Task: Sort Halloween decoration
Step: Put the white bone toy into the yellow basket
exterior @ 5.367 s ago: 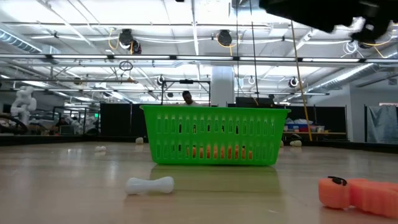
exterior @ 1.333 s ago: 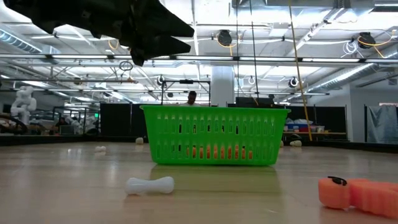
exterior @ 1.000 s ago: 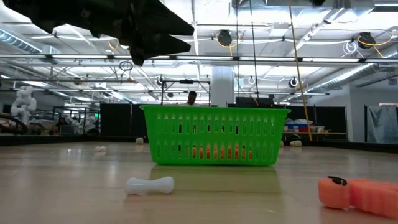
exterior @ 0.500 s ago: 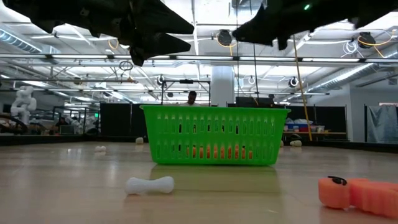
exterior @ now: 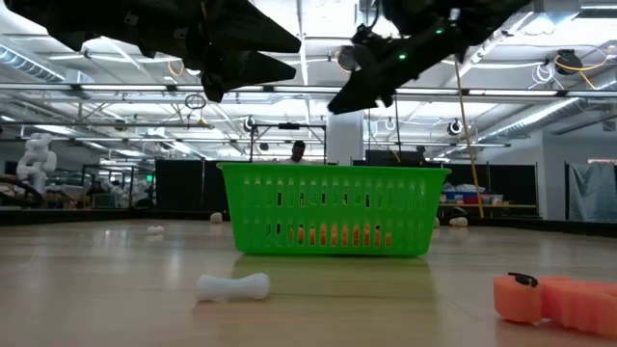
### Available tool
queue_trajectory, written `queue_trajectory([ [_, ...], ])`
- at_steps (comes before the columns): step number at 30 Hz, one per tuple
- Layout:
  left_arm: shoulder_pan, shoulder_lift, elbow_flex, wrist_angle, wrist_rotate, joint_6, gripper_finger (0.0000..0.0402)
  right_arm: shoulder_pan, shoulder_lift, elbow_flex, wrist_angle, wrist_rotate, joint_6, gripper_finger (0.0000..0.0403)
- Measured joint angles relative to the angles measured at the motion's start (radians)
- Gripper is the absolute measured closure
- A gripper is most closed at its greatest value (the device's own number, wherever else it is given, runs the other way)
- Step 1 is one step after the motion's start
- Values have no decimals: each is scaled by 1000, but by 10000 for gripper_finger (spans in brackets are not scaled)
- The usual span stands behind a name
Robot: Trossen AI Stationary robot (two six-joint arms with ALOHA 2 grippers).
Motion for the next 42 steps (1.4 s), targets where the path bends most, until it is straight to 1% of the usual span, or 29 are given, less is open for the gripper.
queue_trajectory([
  [3,0,0,0,0,0,0,180,-32,77,84,-58,-50,-15,307],
  [8,0,0,1,-4,1,0,180,-77,219,196,-189,-100,-21,307],
  [13,0,0,1,-6,2,1,180,-97,325,238,-264,-100,-46,307],
  [17,0,0,1,-24,2,1,180,-107,359,242,-266,-101,-46,307],
  [21,0,0,1,-31,2,1,180,-109,358,242,-291,-98,-35,305],
  [23,0,0,1,-30,2,1,180,-109,358,242,-302,-99,-21,298],
  [28,0,0,1,-30,2,1,180,-109,358,242,-358,-100,-21,252],
  [33,0,0,1,-30,2,1,180,-109,335,242,-360,-101,-22,212],
  [36,0,0,1,-30,2,1,180,-95,275,242,-396,-99,-33,202],
  [38,0,0,1,-31,1,1,180,-77,210,242,-463,-100,-41,201],
  [42,0,0,1,-32,1,1,180,-5,22,242,-640,-96,-40,207],
])
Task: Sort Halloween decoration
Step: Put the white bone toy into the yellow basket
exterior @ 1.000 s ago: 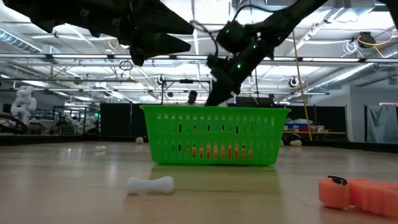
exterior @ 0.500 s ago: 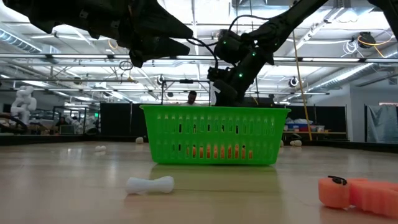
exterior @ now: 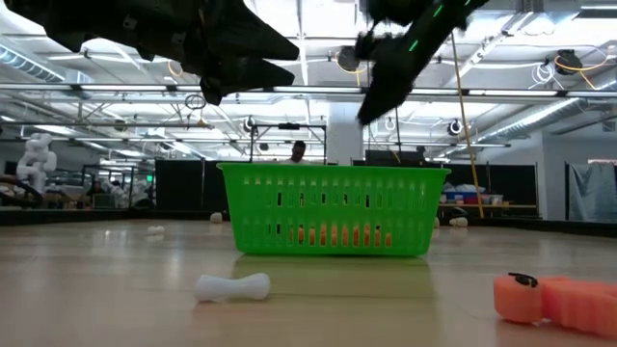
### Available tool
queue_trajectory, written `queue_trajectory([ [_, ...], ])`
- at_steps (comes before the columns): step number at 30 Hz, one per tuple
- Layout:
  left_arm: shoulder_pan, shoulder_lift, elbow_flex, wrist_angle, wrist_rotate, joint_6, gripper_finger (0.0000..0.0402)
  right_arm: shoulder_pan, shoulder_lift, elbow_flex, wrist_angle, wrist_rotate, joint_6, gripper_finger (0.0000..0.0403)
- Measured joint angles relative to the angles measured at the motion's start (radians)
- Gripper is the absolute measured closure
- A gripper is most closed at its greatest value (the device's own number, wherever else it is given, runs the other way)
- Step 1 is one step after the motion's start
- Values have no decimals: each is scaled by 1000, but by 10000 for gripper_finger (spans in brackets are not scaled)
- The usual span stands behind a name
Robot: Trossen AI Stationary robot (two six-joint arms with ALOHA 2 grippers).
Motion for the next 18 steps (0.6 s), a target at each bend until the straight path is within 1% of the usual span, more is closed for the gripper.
queue_trajectory([
  [2,0,0,0,-2,0,5,180,57,-95,-8,-72,0,29,212],
  [4,0,0,0,-2,0,8,180,121,-188,-46,-105,-1,93,217],
  [6,0,0,0,-3,0,8,180,192,-276,-109,-95,1,154,221],
  [9,0,0,0,-23,-8,8,180,302,-395,-247,-21,18,242,224],
  [13,0,0,0,-33,-24,8,180,441,-512,-451,124,137,359,225],
  [16,0,0,0,-36,-26,7,180,524,-554,-571,224,228,414,225],
  [18,0,0,0,-36,-26,8,180,567,-559,-624,274,273,434,225],
])
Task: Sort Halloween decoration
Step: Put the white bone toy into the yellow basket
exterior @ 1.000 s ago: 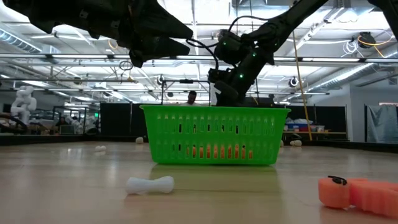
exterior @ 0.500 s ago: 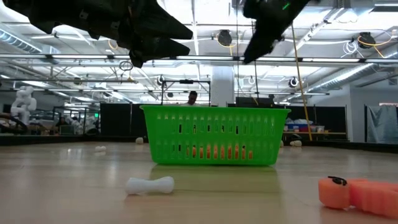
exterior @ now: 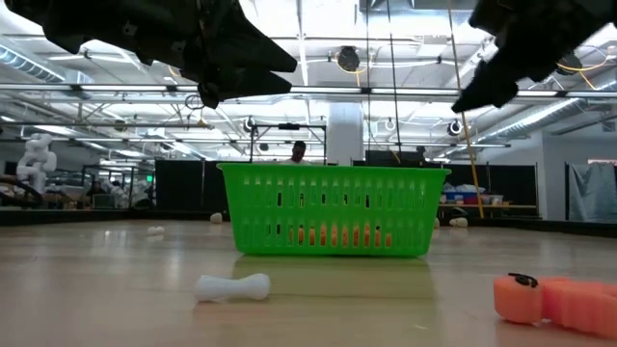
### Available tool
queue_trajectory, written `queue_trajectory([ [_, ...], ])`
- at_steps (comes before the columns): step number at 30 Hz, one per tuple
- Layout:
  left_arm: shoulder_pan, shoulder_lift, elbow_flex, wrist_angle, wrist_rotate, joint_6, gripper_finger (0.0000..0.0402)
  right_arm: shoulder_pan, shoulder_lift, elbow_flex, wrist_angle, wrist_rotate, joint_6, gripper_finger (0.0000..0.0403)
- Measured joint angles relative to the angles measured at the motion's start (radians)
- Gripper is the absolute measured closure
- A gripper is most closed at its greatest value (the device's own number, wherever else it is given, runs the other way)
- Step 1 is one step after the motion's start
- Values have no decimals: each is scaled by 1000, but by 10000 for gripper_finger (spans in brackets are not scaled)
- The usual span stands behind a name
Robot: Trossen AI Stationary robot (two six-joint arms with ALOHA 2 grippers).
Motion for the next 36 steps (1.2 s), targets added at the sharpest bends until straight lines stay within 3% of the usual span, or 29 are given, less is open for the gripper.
queue_trajectory([
  [6,-6,0,0,-12,-2,-6,180,69,42,-53,31,122,22,225],
  [11,-16,-5,0,-98,-14,-43,180,87,115,-53,17,121,-34,225],
  [17,4,-83,57,-468,34,-212,180,100,193,-53,17,122,-107,225],
  [29,15,-200,96,-961,43,-31,180,103,207,-53,25,177,-202,225],
  [36,16,-186,53,-958,67,-32,180,103,207,-53,24,176,-206,225],
])
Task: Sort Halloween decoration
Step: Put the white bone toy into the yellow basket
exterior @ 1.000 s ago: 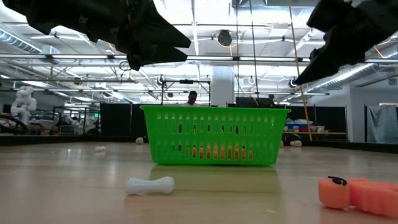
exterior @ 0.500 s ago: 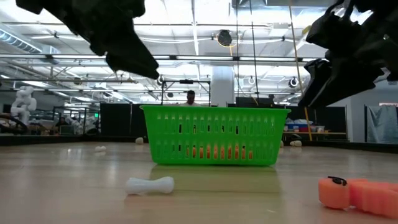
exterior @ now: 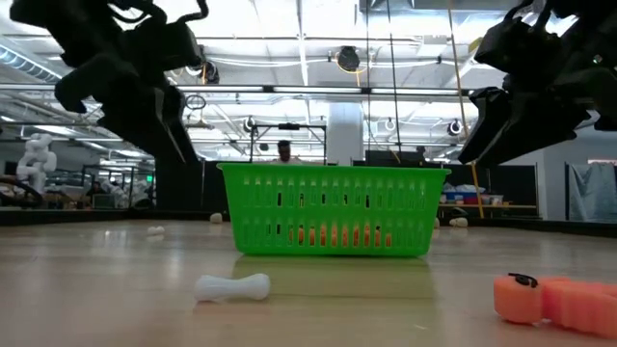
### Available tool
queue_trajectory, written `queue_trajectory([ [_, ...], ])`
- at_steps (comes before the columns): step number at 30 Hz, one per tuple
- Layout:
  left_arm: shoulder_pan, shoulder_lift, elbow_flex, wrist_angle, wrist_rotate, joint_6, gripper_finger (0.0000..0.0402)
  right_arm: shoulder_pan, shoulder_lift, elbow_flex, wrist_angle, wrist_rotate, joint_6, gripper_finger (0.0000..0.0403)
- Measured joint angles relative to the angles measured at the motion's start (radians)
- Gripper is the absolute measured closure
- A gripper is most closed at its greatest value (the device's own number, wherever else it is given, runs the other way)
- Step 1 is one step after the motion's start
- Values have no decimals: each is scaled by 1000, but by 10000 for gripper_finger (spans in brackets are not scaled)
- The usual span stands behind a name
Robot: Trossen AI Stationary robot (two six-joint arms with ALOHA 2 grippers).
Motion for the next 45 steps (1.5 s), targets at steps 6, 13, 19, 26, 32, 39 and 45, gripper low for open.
queue_trajectory([
  [6,4,-6,-127,141,37,-14,180,0,0,0,-4,-4,1,225],
  [13,37,-8,-306,425,61,26,180,0,0,0,-2,-5,7,225],
  [19,78,-10,-438,594,106,24,180,0,0,0,-1,-6,24,225],
  [26,86,-10,-561,844,111,27,180,0,0,0,0,-6,38,225],
  [32,86,-10,-581,856,121,27,187,0,0,0,9,-5,38,225],
  [39,85,1,-580,858,123,38,228,0,0,1,23,-4,37,225],
  [45,92,13,-580,880,119,75,235,0,0,1,23,-4,35,225],
])
